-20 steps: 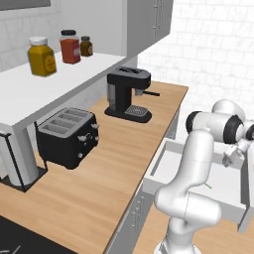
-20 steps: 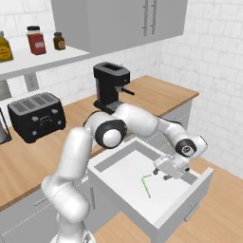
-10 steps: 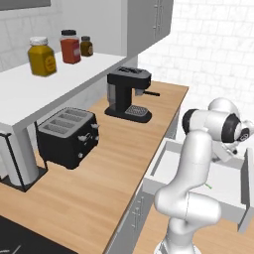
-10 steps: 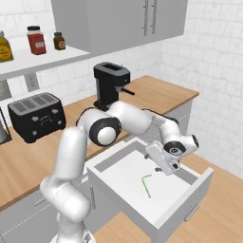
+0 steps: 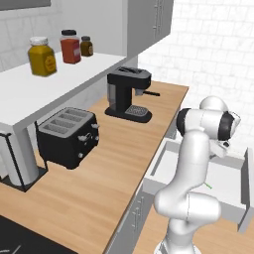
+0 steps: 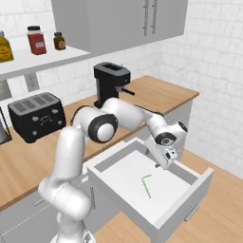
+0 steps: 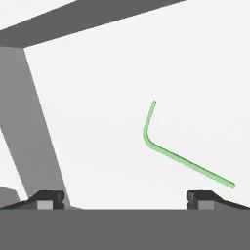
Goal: Take a straw from the drawer in front and place it inside the glass cup on the dining counter.
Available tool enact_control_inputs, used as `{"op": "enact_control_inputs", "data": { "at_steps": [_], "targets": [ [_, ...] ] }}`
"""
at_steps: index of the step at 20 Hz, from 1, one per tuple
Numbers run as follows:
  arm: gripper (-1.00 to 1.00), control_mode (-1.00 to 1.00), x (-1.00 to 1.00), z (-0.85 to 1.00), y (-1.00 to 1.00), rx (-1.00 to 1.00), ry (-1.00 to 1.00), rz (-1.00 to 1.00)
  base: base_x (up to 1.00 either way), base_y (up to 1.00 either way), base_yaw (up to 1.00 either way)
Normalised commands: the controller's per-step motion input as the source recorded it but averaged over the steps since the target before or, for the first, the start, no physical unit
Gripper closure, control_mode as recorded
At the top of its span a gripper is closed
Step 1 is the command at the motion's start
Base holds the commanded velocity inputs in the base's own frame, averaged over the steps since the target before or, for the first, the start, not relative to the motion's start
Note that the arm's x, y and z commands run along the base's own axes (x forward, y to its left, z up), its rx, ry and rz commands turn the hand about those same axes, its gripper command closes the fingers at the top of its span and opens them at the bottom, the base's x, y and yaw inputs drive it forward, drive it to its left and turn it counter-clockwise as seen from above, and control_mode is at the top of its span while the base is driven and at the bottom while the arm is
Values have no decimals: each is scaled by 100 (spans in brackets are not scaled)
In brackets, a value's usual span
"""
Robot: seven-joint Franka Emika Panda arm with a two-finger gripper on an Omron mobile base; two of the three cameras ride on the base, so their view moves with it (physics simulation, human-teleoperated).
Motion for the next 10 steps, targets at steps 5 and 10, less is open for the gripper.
{"op": "enact_control_inputs", "data": {
  "at_steps": [5,10],
  "targets": [
    [-100,-100,1,-20,0,-3,48,-29,0,0,0],
    [-100,-100,0,-42,0,0,40,-17,0,0,0]
  ]
}}
